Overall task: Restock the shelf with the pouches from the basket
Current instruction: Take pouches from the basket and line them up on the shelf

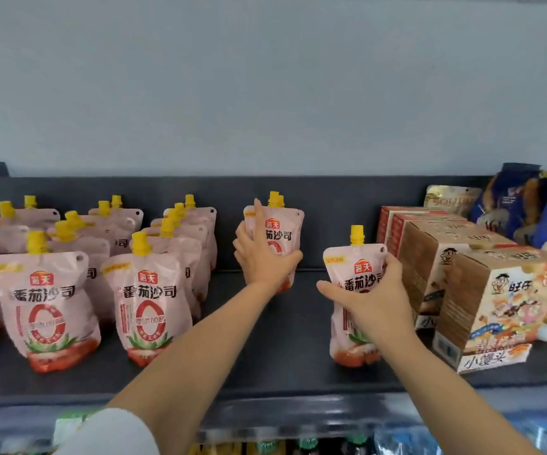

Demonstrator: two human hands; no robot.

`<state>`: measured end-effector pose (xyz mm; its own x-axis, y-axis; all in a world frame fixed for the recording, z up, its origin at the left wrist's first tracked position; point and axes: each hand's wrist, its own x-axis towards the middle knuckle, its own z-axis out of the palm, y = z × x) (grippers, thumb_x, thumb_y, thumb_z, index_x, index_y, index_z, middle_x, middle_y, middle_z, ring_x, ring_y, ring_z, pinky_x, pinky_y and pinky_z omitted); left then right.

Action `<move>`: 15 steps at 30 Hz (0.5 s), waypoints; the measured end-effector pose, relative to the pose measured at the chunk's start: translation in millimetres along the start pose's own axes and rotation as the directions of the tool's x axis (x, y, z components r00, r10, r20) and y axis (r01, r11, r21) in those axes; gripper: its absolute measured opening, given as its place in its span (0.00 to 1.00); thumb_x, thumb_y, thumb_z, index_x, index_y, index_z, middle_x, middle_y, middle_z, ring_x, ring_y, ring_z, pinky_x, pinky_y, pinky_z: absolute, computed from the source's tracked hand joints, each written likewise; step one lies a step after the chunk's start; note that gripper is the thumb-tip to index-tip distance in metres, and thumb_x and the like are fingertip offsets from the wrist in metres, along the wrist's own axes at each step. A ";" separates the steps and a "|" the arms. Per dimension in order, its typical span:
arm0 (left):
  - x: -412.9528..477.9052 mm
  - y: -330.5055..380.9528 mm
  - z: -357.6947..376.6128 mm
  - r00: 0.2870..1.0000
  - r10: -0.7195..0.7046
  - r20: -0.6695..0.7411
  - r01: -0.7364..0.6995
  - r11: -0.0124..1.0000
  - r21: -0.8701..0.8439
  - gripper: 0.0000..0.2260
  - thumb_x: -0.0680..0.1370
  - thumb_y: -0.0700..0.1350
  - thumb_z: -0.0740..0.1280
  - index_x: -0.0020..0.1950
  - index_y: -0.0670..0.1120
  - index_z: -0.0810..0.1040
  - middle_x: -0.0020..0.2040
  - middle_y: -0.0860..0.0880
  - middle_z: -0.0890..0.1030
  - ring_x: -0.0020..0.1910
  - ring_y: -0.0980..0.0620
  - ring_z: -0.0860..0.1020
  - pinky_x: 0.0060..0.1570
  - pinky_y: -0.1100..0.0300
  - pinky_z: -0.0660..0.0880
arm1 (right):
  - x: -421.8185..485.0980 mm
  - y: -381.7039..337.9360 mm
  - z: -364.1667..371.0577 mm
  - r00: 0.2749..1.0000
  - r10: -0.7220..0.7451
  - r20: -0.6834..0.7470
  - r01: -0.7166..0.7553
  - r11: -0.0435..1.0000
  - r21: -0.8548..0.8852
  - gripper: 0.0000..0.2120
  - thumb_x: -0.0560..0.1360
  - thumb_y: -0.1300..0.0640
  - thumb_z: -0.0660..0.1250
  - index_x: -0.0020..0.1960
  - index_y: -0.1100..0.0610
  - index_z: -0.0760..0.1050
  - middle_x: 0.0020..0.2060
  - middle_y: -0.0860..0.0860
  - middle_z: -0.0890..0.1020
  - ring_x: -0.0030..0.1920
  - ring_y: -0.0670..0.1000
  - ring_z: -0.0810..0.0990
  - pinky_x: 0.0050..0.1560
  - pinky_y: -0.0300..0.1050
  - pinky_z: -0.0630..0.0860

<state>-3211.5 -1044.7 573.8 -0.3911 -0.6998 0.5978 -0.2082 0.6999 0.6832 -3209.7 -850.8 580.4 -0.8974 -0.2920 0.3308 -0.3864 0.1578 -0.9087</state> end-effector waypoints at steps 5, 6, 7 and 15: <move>8.2 -16.0 27.2 0.997 0.005 0.074 -0.007 0.999 0.039 0.53 0.63 0.56 0.75 0.77 0.61 0.41 0.70 0.43 0.57 0.65 0.42 0.61 0.65 0.48 0.61 | 8.1 10.7 12.2 0.999 -0.001 -0.036 0.000 0.999 -0.041 0.52 0.59 0.47 0.82 0.74 0.50 0.55 0.58 0.47 0.75 0.58 0.51 0.77 0.61 0.54 0.75; 7.7 -16.8 30.5 0.997 0.002 0.077 -0.003 1.000 0.019 0.53 0.63 0.56 0.75 0.76 0.61 0.42 0.69 0.43 0.58 0.65 0.42 0.61 0.64 0.48 0.62 | 8.2 11.0 13.8 0.999 -0.006 -0.044 0.004 0.999 -0.041 0.52 0.59 0.47 0.82 0.73 0.50 0.55 0.57 0.47 0.76 0.57 0.51 0.77 0.60 0.54 0.75; 7.2 -16.7 33.1 0.997 0.003 0.075 -0.004 1.000 0.003 0.52 0.63 0.57 0.75 0.77 0.61 0.43 0.69 0.43 0.58 0.64 0.42 0.61 0.64 0.48 0.62 | 8.7 11.5 15.3 0.999 -0.014 -0.049 0.012 0.999 -0.037 0.51 0.58 0.48 0.82 0.72 0.50 0.56 0.56 0.46 0.76 0.55 0.50 0.77 0.59 0.54 0.75; 0.5 -14.0 31.5 0.993 0.010 0.121 -0.010 1.000 -0.004 0.55 0.63 0.62 0.76 0.77 0.57 0.41 0.72 0.43 0.56 0.68 0.42 0.60 0.65 0.46 0.61 | 5.3 14.8 16.1 0.999 -0.035 0.017 0.036 0.997 -0.066 0.58 0.56 0.47 0.83 0.74 0.49 0.50 0.55 0.43 0.70 0.56 0.45 0.71 0.54 0.43 0.69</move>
<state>-3237.0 -1050.3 551.3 -0.4990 -0.6701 0.5495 -0.2005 0.7061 0.6791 -3216.8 -865.2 564.6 -0.8797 -0.3128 0.3581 -0.4317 0.2095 -0.8774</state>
